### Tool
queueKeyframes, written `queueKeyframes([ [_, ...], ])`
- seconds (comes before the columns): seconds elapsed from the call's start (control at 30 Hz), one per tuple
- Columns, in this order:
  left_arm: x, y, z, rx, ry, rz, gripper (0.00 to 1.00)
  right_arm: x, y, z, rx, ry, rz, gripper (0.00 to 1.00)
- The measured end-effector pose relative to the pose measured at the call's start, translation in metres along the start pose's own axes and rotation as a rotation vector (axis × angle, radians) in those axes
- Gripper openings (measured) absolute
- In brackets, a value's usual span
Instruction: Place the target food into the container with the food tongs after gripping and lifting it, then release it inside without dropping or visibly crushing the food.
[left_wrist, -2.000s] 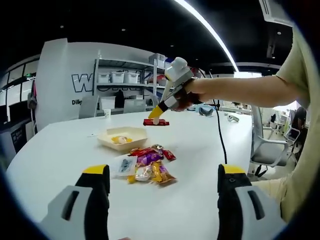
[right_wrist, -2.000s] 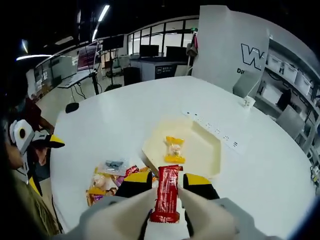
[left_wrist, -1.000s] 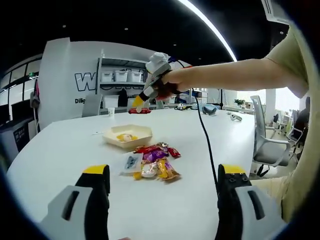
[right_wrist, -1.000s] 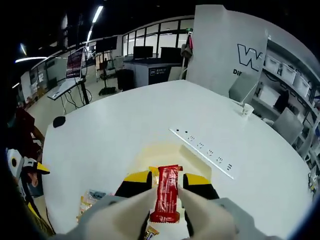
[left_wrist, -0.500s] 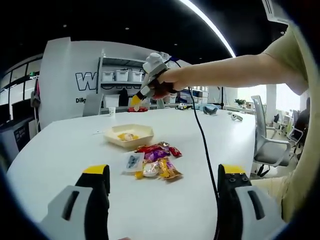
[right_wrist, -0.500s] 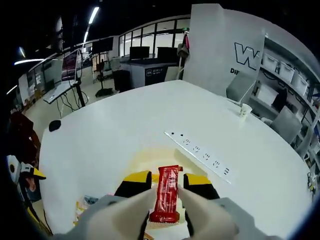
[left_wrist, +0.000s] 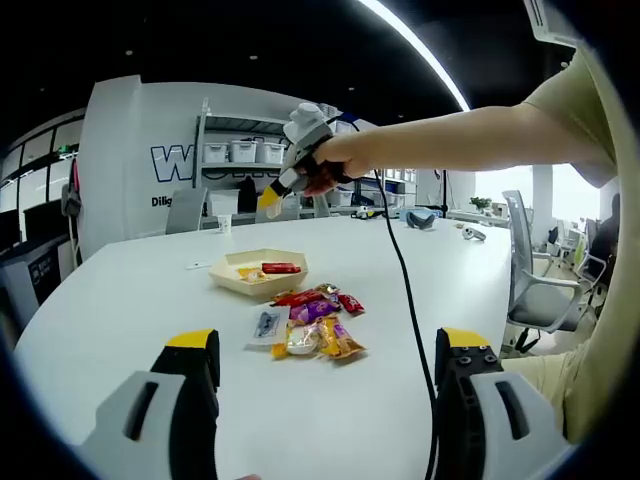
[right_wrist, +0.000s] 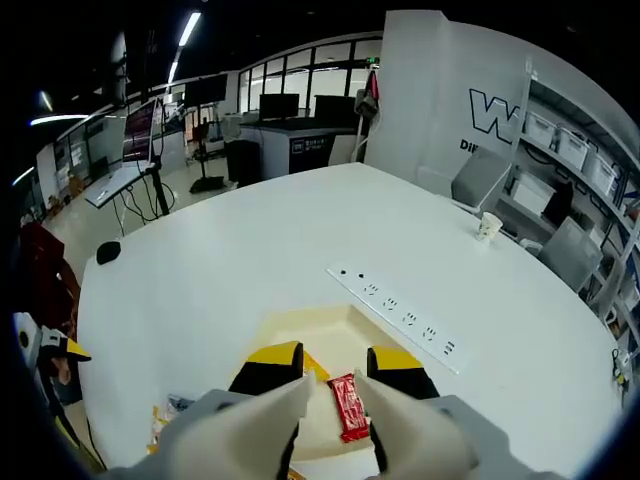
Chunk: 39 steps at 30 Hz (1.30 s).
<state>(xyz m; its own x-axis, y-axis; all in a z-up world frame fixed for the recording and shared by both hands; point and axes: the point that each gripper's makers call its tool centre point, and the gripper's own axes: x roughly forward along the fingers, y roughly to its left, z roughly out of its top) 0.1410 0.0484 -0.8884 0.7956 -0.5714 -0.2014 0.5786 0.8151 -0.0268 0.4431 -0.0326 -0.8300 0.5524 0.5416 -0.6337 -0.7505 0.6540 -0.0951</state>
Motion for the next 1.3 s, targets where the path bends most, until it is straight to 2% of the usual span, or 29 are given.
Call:
queueKeyframes([
  [0.3, 0.0, -0.002, 0.002, 0.004, -0.004, -0.006, 0.87, -0.003, 0.005, -0.011, 0.006, 0.019, 0.011, 0.2],
  [0.7, 0.004, -0.005, 0.001, 0.007, -0.001, -0.017, 0.87, -0.004, 0.019, -0.043, 0.0, 0.055, 0.03, 0.2],
  [1.3, 0.01, -0.015, -0.001, 0.004, 0.001, -0.031, 0.87, -0.021, 0.03, -0.085, 0.054, 0.105, 0.055, 0.2],
])
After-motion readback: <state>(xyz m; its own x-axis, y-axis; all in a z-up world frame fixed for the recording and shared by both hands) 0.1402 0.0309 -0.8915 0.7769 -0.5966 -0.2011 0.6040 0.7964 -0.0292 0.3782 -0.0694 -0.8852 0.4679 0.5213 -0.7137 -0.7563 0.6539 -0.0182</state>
